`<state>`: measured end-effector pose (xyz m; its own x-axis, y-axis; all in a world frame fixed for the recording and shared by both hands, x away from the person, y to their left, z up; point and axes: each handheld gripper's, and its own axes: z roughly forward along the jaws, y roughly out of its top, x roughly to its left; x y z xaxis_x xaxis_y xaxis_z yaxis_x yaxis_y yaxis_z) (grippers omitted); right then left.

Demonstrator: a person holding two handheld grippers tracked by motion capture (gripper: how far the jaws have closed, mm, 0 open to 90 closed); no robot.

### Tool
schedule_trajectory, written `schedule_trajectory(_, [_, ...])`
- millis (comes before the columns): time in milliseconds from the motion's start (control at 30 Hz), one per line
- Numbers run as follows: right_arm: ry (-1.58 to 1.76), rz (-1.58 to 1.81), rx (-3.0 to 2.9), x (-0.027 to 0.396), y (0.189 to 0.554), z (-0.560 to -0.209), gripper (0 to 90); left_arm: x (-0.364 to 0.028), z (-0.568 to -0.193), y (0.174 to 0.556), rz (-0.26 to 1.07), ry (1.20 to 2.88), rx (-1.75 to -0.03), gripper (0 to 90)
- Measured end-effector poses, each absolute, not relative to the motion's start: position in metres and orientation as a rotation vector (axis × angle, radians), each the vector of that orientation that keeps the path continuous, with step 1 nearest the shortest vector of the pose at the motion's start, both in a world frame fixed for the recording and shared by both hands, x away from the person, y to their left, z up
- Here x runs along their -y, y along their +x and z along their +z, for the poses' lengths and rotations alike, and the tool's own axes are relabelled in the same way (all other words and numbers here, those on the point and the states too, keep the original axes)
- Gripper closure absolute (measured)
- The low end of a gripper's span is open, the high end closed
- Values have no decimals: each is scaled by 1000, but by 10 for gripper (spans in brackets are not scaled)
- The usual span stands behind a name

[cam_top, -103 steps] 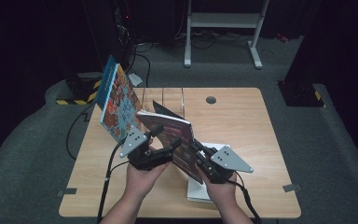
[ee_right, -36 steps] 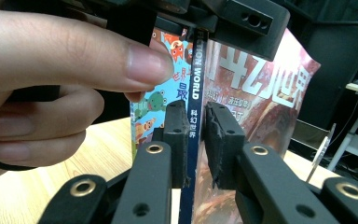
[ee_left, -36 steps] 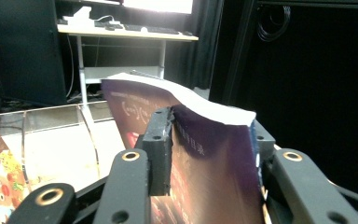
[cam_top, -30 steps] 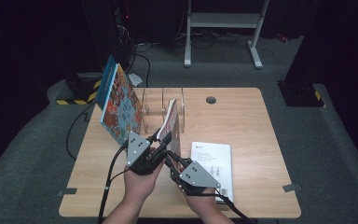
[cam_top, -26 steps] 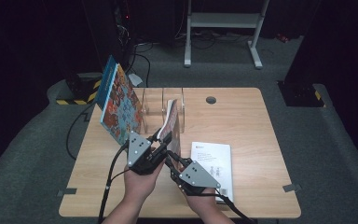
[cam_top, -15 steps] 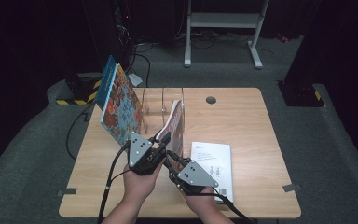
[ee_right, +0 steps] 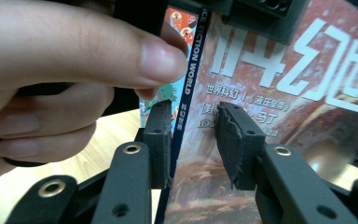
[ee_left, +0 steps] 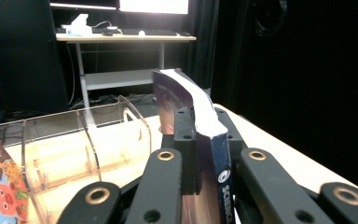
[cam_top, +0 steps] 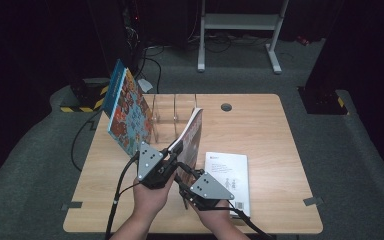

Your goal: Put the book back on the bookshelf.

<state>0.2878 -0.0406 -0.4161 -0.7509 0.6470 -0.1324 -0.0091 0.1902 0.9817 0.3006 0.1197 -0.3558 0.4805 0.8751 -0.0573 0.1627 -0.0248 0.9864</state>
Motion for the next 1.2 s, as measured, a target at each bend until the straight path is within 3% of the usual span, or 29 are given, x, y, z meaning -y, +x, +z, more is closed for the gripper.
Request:
schedule_trajectory(533, [671,1620,-1986,65,284,-418,645,-134,-356,297,753,1497,-911,837])
schedule_trajectory(1200, [993,1422,-1818,177,304,-453,657,-140,-344,313,817,1453,-808,839])
